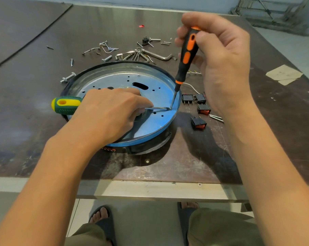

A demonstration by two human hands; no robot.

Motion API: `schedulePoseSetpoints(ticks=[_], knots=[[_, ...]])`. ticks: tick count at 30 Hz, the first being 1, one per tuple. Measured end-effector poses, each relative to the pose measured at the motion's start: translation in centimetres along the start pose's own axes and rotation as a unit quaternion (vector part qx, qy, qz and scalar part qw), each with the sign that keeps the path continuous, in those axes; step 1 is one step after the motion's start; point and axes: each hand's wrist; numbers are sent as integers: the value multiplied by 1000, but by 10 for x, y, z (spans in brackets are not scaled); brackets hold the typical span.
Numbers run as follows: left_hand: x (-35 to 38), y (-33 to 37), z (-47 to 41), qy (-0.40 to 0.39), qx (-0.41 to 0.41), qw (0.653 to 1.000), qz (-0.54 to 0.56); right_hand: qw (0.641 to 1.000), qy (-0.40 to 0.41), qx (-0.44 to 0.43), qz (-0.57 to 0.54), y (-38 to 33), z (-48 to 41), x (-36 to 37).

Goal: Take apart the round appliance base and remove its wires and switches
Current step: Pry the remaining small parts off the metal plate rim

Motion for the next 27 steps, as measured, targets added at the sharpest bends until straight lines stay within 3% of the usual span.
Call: schedulePoseSetpoints(ticks=[7, 12, 17, 22, 27], knots=[[1, -1, 1, -14, -3, 1000, -12, 997, 19, -33, 62, 0, -1, 3], [2, -1, -1, -11, -2, 1000, -2, 999, 2, 24, -23, 0, 0, 4], [1, 0, 0, -12, -2, 1000, -4, 998, 12, -16, 56, -2, 1, 5], [0, 0, 0, -9, -2, 1000, -8, 999, -4, 35, -32, 0, 1, 6], [0, 0, 1, -10, -4, 1000, -8, 999, 22, -10, 44, -1, 0, 6]])
Point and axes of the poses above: each hand's wrist, its own z-axis away from the middle knuckle, its own x-axis out of the palm, y = z × x, and after that the axes turned 15 degrees about x, right-handed
